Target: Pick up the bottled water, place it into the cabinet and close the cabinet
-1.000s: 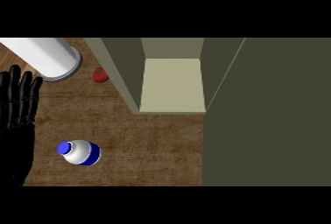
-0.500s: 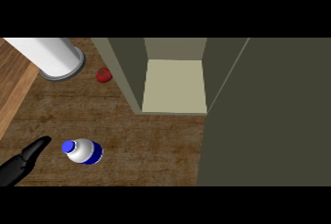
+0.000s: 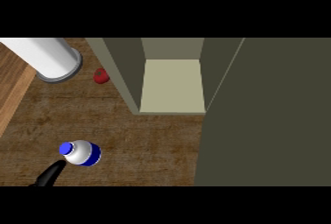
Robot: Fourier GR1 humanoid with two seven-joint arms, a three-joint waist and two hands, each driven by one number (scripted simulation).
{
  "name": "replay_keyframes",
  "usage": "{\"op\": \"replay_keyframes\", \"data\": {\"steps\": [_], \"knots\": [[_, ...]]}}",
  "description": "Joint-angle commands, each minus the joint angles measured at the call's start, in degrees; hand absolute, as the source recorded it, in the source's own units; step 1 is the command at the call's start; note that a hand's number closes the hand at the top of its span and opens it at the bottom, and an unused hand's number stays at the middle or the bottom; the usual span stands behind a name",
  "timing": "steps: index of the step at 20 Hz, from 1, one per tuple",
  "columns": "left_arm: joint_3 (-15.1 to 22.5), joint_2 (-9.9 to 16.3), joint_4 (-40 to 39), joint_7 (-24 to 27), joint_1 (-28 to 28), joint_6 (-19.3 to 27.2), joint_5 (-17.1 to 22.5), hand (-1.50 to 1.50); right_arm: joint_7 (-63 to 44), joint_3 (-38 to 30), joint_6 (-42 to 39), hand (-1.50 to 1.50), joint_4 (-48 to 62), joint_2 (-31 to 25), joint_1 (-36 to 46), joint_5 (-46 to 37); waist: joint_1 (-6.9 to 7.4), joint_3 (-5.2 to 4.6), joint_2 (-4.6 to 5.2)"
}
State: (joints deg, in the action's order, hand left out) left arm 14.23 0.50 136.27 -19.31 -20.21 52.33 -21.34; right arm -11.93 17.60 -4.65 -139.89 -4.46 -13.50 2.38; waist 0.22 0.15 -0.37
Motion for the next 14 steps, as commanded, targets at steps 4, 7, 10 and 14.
{"op": "replay_keyframes", "data": {"steps": [4,7,10,14], "knots": [[10.74,-0.47,9.58,-3.35,-6.97,5.3,-13.74,-1.5,-2.69,5.33,1.72,-1.5,-3.98,0.94,-1.81,-3.54,-0.02,0.08,0.08],[10.15,-0.48,7.94,-4.07,-5.62,6.47,-14.19,-1.5,-4.59,7.72,3.36,-1.5,-5.92,1.31,-2.34,-5.29,-0.57,0.08,0.18],[11.92,-0.47,9.41,-3.71,-8.04,5.62,-14.11,-1.5,-5.02,10.06,4.11,-1.5,-5.97,1.35,-2.12,-7.31,-0.31,0.04,0.05],[13.33,-0.48,7.46,-1.97,-9.36,8.29,-14.86,-1.5,-6.02,10.74,5.1,-1.5,-7.91,0.79,-2.24,-6.64,-0.72,0.06,0.18]]}}
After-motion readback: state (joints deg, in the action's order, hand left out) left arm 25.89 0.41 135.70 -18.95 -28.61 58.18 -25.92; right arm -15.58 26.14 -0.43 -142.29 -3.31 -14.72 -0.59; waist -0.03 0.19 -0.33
